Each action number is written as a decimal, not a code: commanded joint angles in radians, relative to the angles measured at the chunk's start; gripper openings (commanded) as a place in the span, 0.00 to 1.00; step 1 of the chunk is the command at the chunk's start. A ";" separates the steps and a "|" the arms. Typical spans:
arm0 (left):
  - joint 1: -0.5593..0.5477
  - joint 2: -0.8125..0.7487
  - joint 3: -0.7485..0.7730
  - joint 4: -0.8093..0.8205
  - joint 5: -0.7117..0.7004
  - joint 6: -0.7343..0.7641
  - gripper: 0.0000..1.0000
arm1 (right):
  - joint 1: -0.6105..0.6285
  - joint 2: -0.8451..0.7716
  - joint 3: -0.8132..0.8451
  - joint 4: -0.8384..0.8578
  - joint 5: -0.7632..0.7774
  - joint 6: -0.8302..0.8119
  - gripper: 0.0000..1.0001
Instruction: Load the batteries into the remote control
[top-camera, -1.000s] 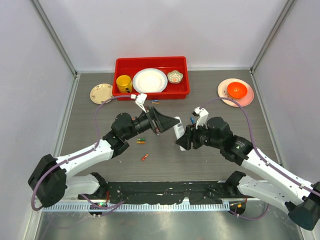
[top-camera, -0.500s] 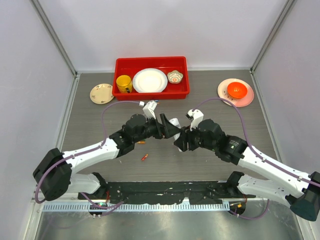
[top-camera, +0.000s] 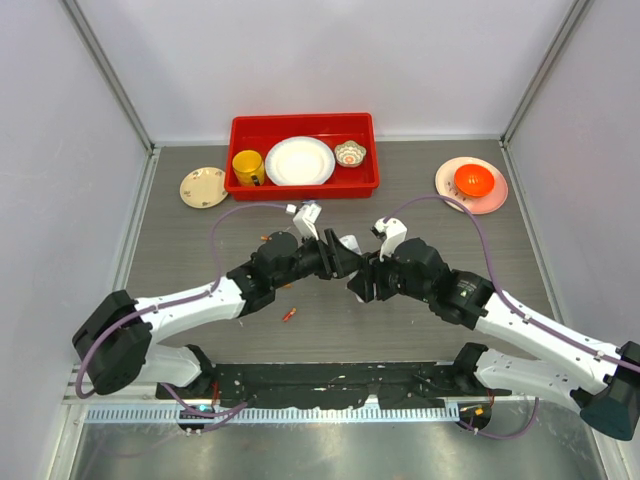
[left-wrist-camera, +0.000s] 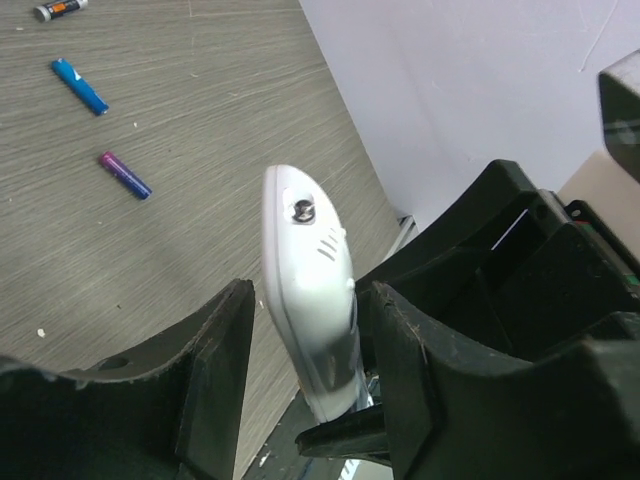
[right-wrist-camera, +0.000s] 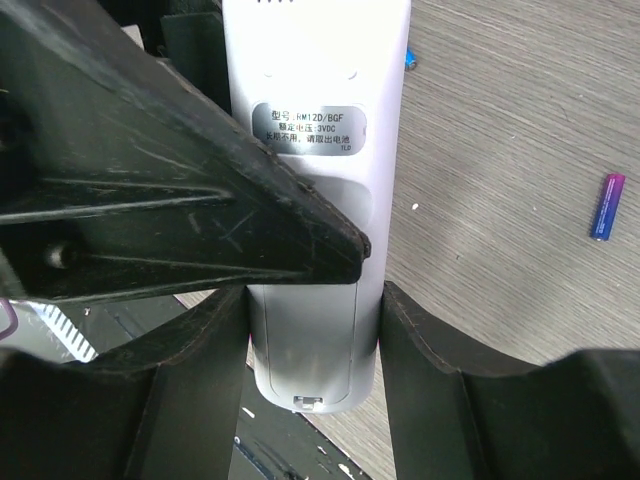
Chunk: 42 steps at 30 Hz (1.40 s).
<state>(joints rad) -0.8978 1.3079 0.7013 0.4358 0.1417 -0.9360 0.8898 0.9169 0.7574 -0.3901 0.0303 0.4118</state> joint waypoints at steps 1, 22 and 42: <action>-0.012 0.027 0.024 0.070 -0.008 0.002 0.46 | 0.008 -0.004 0.031 0.045 0.031 0.001 0.01; -0.009 -0.010 -0.066 0.221 -0.116 0.012 0.00 | 0.011 -0.049 0.055 0.019 0.010 0.058 0.78; 0.005 -0.075 -0.296 0.489 -0.346 0.089 0.00 | 0.009 -0.288 -0.308 0.423 0.174 0.473 0.73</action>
<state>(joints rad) -0.8944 1.2476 0.4236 0.8059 -0.1314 -0.8864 0.8948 0.6727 0.5354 -0.1650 0.1215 0.7322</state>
